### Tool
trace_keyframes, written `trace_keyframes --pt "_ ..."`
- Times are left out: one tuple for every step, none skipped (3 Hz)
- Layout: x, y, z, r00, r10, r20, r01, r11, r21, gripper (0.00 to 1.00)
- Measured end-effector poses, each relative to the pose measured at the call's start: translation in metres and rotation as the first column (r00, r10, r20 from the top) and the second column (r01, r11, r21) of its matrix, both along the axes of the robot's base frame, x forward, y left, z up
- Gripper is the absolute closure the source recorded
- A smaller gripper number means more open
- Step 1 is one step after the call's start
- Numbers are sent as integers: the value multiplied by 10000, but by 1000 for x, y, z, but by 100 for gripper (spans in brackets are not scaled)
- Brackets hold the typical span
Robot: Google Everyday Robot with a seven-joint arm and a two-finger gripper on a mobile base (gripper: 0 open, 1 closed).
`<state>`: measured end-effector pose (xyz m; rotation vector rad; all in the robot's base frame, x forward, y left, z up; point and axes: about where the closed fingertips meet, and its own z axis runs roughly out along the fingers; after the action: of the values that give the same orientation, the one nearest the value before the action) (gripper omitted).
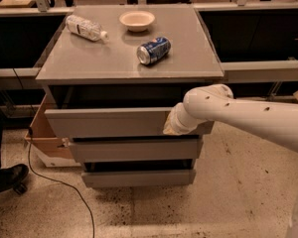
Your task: Close top drawer
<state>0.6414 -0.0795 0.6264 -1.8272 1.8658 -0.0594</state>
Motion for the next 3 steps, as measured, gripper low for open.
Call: trace_keyframes --pt "15 4 9 9987 117 495 -120 9999 55 100" --pt "28 3 14 9941 86 1085 -110 9997 216 100" --pt "38 1 13 9873 -32 1587 -45 9988 481 100"
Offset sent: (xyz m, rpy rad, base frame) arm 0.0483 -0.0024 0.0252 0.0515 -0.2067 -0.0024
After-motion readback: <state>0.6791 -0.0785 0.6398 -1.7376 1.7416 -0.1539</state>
